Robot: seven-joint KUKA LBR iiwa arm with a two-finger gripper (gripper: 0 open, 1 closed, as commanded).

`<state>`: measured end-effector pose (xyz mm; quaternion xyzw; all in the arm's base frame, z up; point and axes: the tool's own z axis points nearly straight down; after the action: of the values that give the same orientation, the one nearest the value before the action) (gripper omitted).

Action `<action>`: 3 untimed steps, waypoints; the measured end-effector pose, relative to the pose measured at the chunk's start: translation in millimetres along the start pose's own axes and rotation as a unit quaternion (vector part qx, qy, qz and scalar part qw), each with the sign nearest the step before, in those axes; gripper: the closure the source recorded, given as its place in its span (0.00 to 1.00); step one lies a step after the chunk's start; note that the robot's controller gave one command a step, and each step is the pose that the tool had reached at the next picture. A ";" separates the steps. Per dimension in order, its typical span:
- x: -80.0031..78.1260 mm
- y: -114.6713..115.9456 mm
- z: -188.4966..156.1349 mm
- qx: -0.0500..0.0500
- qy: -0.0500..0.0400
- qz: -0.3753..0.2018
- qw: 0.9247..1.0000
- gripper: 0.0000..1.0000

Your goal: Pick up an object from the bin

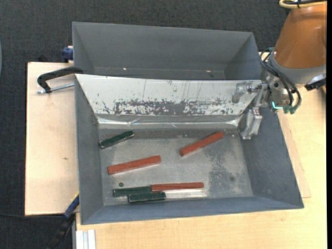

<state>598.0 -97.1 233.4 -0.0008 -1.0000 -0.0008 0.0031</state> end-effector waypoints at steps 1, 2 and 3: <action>-1.5 0.3 -4.8 0.001 -0.004 -0.001 1.000 0.00; -1.7 20.1 45.8 0.001 -0.007 -0.023 1.000 0.00; 13.6 41.0 89.8 0.000 -0.003 0.007 1.000 0.00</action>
Offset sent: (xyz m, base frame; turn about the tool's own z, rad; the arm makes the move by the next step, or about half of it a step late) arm -0.0023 0.0481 -0.1184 -0.1084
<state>583.9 -56.0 143.8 -0.0076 -1.0000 -0.0007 0.0003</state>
